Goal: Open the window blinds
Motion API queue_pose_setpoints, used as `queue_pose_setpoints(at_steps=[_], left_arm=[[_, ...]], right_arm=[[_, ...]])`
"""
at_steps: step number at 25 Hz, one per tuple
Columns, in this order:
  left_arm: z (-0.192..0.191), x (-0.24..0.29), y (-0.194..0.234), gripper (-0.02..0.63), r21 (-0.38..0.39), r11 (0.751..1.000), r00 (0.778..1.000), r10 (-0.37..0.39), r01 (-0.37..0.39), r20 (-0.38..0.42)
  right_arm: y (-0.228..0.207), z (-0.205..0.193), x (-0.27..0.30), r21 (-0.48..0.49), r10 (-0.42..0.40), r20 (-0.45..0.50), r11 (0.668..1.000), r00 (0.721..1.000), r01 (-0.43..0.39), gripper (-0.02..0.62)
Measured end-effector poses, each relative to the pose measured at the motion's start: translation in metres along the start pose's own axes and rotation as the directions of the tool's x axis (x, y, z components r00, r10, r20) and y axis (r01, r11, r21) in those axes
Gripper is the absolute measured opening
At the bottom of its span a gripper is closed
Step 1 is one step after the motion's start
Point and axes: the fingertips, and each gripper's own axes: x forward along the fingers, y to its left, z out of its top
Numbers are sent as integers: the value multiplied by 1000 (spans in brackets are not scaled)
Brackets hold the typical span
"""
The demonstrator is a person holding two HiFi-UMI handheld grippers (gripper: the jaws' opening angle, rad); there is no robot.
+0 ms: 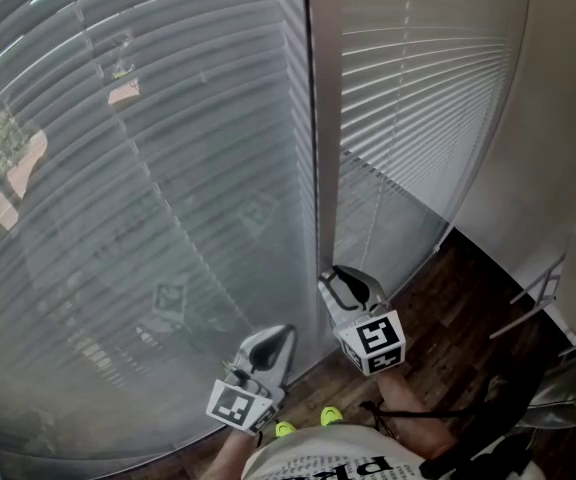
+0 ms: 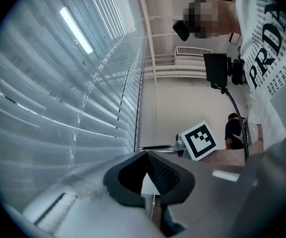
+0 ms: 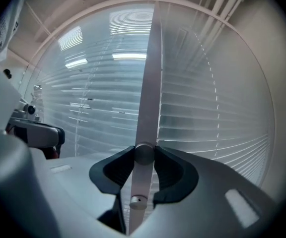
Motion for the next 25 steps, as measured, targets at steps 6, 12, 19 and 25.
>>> queue_pose_setpoints(at_steps=[6,12,19,25], left_arm=[[-1,-2,-2,-8,-6,1000,1000,-14,14,-5],[0,-3,-4,-8,-3,1000,1000,-21,21,-11],[3,-3,-2,-8,-2,1000,1000,-22,22,2],[3,-5,-1,-8,-6,1000,1000,-7,7,-4]], right_arm=[[-1,-2,0,64,-4,8,998,1000,4,121],[-1,-3,1,147,-1,5,989,1000,0,121],[-2,-4,1,207,8,10,978,1000,-10,121],[-2,-4,0,204,13,7,979,1000,-14,123]])
